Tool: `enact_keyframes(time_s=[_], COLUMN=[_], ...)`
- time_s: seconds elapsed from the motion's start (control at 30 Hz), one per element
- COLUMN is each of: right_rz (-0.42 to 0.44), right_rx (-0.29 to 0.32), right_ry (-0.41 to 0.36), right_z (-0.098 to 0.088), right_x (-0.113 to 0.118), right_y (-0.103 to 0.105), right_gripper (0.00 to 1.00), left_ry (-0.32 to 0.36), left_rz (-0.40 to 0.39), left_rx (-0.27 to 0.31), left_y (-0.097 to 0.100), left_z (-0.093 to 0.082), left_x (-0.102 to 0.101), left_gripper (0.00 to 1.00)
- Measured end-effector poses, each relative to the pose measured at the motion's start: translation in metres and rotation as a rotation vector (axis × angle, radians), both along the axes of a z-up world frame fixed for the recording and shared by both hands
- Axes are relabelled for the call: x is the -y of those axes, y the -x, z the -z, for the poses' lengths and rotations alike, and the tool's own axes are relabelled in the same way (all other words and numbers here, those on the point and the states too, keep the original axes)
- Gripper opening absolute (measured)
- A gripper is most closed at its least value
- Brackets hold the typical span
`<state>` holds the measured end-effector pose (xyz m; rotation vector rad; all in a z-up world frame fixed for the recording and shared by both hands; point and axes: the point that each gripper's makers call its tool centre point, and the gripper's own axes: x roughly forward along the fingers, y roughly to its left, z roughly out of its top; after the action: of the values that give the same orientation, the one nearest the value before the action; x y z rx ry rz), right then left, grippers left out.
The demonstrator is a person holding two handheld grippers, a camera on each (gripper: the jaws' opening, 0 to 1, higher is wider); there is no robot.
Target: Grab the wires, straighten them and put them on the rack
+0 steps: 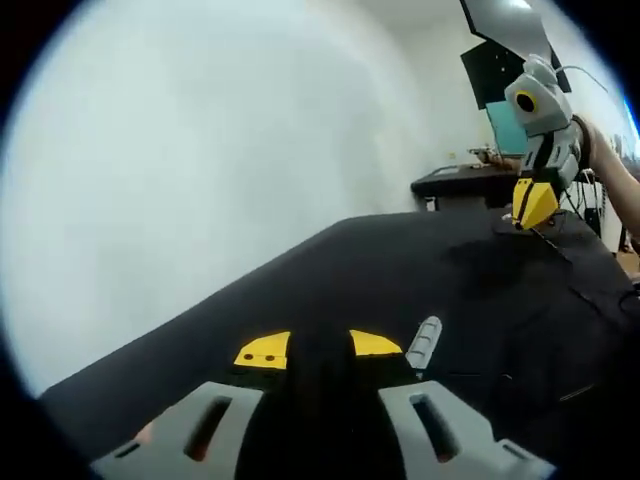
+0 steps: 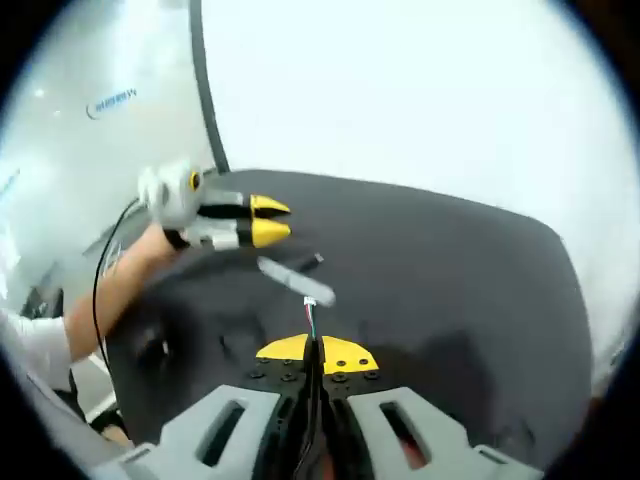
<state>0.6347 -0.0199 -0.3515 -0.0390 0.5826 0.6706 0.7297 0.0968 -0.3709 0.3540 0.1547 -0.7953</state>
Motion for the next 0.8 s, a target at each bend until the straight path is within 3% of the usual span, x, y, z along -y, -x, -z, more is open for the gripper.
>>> enact_keyframes(time_s=[0.07,0.2,0.3,0.37,0.47,0.6,0.8], right_rz=[-0.019,-0.020,0.014,0.049,0.071,0.117,0.137], right_rx=[0.000,-0.101,-0.103,-0.120,-0.135,-0.144,-0.186], right_ry=[-0.021,-0.154,-0.155,-0.178,-0.188,-0.204,-0.228], right_z=[0.004,0.020,0.033,0.040,0.052,0.062,0.068], right_x=[-0.016,-0.051,-0.054,-0.054,-0.055,-0.053,-0.057], right_y=[-0.007,-0.030,-0.053,-0.064,-0.072,-0.083,-0.079], right_gripper=[0.01,0.01,0.01,0.01,0.01,0.01,0.01], left_ry=[0.019,0.026,0.049,0.080,0.059,-0.061,-0.109], left_rz=[0.002,0.021,0.016,0.005,0.004,0.051,0.162], left_rx=[0.011,0.016,0.061,0.056,0.052,0.029,0.025], left_y=[0.003,0.001,-0.001,-0.008,0.002,0.011,0.029], left_z=[-0.007,-0.023,-0.039,-0.045,-0.034,-0.011,0.004], left_x=[-0.004,-0.007,-0.015,-0.021,-0.013,-0.002,0.017], left_gripper=[0.23,0.16,0.16,0.16,0.16,0.16,0.16])
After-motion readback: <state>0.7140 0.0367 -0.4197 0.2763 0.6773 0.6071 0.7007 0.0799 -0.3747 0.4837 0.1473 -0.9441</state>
